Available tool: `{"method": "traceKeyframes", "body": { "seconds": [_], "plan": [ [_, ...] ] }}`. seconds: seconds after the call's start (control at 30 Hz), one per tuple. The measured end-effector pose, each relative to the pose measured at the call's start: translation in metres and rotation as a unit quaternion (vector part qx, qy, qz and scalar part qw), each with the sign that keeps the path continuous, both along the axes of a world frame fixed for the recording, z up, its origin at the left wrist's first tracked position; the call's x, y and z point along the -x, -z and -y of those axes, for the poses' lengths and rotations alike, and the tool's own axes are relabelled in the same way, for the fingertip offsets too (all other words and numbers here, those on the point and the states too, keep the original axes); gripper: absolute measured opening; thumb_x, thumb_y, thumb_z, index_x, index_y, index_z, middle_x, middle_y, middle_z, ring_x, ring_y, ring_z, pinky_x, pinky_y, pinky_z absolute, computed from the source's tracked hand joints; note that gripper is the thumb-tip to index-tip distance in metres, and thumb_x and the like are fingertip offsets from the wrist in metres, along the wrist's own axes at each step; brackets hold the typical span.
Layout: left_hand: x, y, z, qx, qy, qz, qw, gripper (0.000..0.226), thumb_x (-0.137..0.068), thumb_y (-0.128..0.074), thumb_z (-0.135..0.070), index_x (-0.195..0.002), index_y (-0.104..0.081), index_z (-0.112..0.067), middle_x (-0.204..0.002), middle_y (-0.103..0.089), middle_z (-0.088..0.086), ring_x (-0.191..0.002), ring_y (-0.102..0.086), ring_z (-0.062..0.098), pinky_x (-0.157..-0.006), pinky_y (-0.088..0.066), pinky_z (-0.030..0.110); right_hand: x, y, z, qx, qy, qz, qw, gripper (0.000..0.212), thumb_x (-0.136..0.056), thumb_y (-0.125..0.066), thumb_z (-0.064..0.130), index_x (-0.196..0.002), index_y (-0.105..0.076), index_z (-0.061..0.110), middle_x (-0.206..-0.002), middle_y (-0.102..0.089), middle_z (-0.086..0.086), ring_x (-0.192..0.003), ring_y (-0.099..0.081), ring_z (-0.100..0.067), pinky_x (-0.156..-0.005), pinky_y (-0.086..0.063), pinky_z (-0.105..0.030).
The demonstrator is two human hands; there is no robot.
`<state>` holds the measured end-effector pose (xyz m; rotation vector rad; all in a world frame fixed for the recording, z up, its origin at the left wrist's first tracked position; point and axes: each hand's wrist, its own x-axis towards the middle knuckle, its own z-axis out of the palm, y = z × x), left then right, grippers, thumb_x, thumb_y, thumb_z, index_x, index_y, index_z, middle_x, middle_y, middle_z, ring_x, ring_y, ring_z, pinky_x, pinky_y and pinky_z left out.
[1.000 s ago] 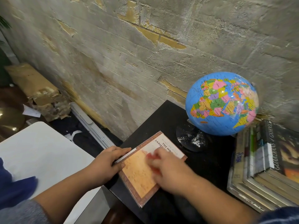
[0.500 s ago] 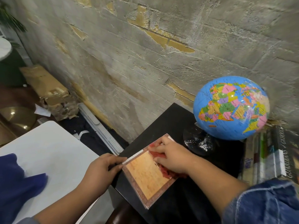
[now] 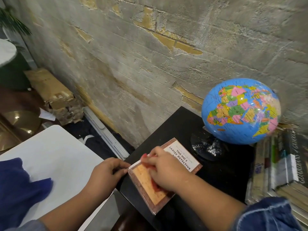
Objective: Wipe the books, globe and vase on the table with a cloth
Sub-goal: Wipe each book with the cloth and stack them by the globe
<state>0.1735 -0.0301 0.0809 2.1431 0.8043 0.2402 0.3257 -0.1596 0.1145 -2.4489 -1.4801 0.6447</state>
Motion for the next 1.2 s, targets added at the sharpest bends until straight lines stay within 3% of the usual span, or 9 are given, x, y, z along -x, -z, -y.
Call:
{"method": "traceKeyframes", "body": {
  "seconds": [0.1, 0.2, 0.37, 0.53, 0.67, 0.8, 0.9, 1.03, 1.2],
  "plan": [
    [0.0, -0.001, 0.001, 0.002, 0.003, -0.006, 1.0, 0.031, -0.087, -0.066, -0.018, -0.078, -0.062, -0.047, -0.088, -0.063, -0.017, -0.085, -0.057, -0.001, -0.066, -0.038, 0.006, 0.001, 0.001, 0.002, 0.033, -0.022, 0.083, 0.996, 0.046, -0.096, -0.047, 0.036, -0.141, -0.039, 0.039, -0.13, -0.03, 0.01, -0.114, -0.04, -0.019, -0.096, -0.044, -0.037],
    [0.0, 0.0, -0.002, -0.005, 0.009, -0.001, 1.0, 0.035, -0.087, -0.066, -0.015, -0.079, -0.064, -0.049, -0.087, -0.065, -0.015, -0.086, -0.057, -0.001, -0.069, -0.038, 0.007, 0.024, 0.002, 0.003, 0.03, -0.126, 0.046, 0.991, 0.042, -0.096, -0.048, 0.039, -0.137, -0.039, 0.045, -0.13, -0.031, 0.01, -0.112, -0.038, -0.021, -0.088, -0.042, -0.037],
    [0.001, -0.001, -0.002, -0.006, 0.015, -0.01, 1.0, 0.034, -0.089, -0.062, -0.017, -0.079, -0.062, -0.05, -0.089, -0.063, -0.014, -0.086, -0.057, 0.001, -0.07, -0.039, 0.009, 0.009, 0.006, 0.0, 0.012, -0.035, 0.073, 0.997, 0.045, -0.097, -0.046, 0.038, -0.14, -0.038, 0.044, -0.13, -0.031, 0.011, -0.112, -0.04, -0.02, -0.095, -0.045, -0.039],
    [-0.004, 0.002, 0.003, -0.034, 0.003, -0.015, 0.999, 0.025, -0.086, -0.066, -0.024, -0.076, -0.06, -0.046, -0.087, -0.061, -0.013, -0.083, -0.055, 0.001, -0.066, -0.037, 0.01, 0.017, 0.003, 0.014, 0.025, -0.16, 0.041, 0.986, 0.044, -0.094, -0.051, 0.038, -0.136, -0.041, 0.049, -0.133, -0.033, 0.011, -0.115, -0.038, -0.023, -0.097, -0.041, -0.043],
    [-0.009, 0.002, 0.002, -0.025, -0.005, -0.04, 0.999, 0.012, -0.086, -0.066, -0.027, -0.08, -0.066, -0.037, -0.09, -0.062, -0.012, -0.083, -0.056, 0.002, -0.067, -0.042, 0.015, -0.035, 0.01, 0.038, 0.006, 0.015, 0.024, 1.0, 0.038, -0.093, -0.053, 0.036, -0.129, -0.052, 0.047, -0.132, -0.038, 0.017, -0.119, -0.046, -0.014, -0.104, -0.039, -0.031],
    [-0.011, 0.0, 0.001, -0.017, -0.006, -0.055, 0.998, 0.008, -0.086, -0.067, -0.027, -0.081, -0.067, -0.034, -0.088, -0.063, -0.015, -0.082, -0.057, 0.001, -0.064, -0.04, 0.012, -0.073, 0.012, 0.071, 0.005, 0.192, 0.05, 0.98, 0.019, -0.096, -0.047, 0.044, -0.112, -0.056, 0.047, -0.116, -0.047, 0.015, -0.096, -0.059, -0.013, -0.087, -0.053, -0.034],
    [-0.013, -0.001, 0.001, -0.017, -0.004, -0.067, 0.998, 0.007, -0.084, -0.068, -0.031, -0.079, -0.065, -0.035, -0.086, -0.065, -0.014, -0.08, -0.059, 0.003, -0.064, -0.044, 0.015, -0.037, 0.018, 0.079, 0.012, 0.065, 0.114, 0.991, 0.039, -0.096, -0.043, 0.044, -0.134, -0.047, 0.038, -0.129, -0.038, 0.011, -0.111, -0.049, -0.018, -0.1, -0.045, -0.034],
    [-0.017, -0.005, -0.001, -0.022, 0.004, -0.1, 0.995, 0.018, -0.074, -0.076, -0.04, -0.08, -0.062, -0.03, -0.079, -0.063, -0.011, -0.071, -0.059, 0.006, -0.057, -0.043, 0.019, 0.025, 0.012, 0.076, -0.043, -0.184, 0.026, 0.982, 0.038, -0.095, -0.049, 0.04, -0.133, -0.049, 0.04, -0.131, -0.037, 0.009, -0.113, -0.04, -0.02, -0.095, -0.042, -0.034],
    [-0.028, -0.016, 0.006, -0.043, 0.048, -0.17, 0.983, 0.042, -0.062, -0.082, -0.05, -0.085, -0.054, -0.028, -0.085, -0.056, -0.013, -0.075, -0.057, 0.005, -0.063, -0.048, 0.02, -0.025, 0.016, 0.103, -0.064, -0.034, 0.025, 0.997, 0.039, -0.091, -0.057, 0.033, -0.127, -0.055, 0.049, -0.127, -0.041, 0.021, -0.116, -0.041, -0.008, -0.104, -0.037, -0.029]
  ]
}}
